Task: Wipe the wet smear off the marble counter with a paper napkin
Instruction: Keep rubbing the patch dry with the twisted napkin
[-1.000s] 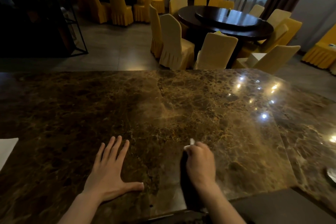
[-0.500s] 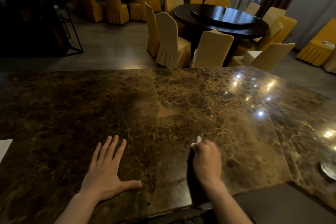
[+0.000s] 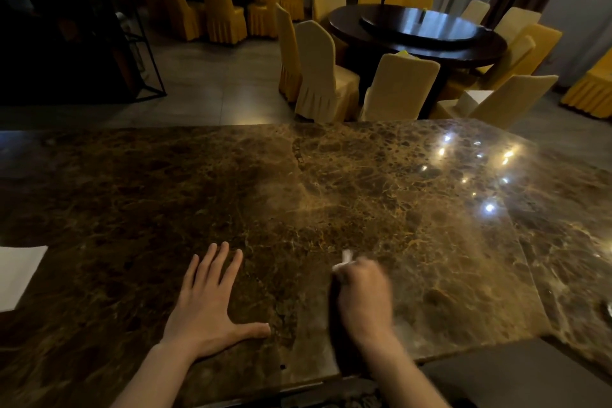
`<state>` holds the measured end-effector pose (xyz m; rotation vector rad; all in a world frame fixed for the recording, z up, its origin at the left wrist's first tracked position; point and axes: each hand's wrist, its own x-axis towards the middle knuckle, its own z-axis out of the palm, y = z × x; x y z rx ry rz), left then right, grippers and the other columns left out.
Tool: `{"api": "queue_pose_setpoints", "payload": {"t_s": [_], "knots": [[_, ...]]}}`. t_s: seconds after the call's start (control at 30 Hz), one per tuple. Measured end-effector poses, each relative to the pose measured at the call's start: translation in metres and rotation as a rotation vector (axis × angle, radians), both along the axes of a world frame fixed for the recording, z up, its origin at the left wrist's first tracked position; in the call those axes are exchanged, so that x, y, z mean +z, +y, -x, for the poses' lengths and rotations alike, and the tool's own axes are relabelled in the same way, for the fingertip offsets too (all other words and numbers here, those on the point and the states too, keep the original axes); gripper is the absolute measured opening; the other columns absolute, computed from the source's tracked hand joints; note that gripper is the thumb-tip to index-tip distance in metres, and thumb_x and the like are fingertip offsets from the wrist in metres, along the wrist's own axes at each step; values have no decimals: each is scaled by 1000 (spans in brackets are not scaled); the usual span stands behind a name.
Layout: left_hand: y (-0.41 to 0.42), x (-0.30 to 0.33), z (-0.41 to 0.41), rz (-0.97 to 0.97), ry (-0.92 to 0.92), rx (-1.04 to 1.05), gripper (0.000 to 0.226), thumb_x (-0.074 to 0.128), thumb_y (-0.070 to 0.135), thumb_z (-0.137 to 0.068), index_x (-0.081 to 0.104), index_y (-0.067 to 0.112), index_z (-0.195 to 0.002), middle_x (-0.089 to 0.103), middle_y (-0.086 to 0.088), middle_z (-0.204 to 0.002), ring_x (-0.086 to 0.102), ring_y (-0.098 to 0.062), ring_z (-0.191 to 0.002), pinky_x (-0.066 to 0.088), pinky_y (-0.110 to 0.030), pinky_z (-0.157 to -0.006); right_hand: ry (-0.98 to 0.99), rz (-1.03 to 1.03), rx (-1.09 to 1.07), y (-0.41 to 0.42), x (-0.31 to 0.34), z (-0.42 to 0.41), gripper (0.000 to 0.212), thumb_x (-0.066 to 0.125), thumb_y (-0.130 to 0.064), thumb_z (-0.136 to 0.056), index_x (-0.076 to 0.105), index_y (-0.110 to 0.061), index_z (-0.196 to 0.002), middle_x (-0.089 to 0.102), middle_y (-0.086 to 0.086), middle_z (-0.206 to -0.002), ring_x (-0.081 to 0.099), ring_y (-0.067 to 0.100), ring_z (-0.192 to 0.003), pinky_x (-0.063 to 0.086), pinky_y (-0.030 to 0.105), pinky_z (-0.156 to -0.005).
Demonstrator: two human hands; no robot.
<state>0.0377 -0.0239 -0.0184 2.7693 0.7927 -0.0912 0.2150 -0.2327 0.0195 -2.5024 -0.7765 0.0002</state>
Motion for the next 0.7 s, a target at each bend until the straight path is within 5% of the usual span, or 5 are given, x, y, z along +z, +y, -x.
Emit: {"api": "queue_pose_setpoints", "payload": {"t_s": [0.2, 0.43, 0.7], "knots": [[0, 0, -1, -12, 12, 5, 148, 28, 117, -48, -22, 32, -159, -34, 4, -168, -41, -12, -149, -15, -50, -130, 30, -20, 477, 11, -9, 40, 22, 72, -15, -86, 75, -29, -104, 63, -7, -90, 53, 13, -88, 43, 27, -65], [-1, 2, -1, -9, 18, 0, 148, 28, 117, -49, -22, 33, -160, -34, 5, -168, -40, -12, -149, -14, -51, -130, -28, 27, -60, -20, 3, -35, 13, 68, -9, -91, 80, -15, -94, 65, 2, -85, 57, 20, -82, 33, 26, -66], [-2, 2, 1, -10, 13, -2, 149, 29, 117, -49, -19, 31, -161, -32, 4, -169, -40, -13, -150, -13, -51, -130, 91, -4, 492, 12, -4, 34, 26, 72, -5, -83, 78, -27, -94, 61, -9, -81, 53, 12, -80, 37, 25, -63]]}}
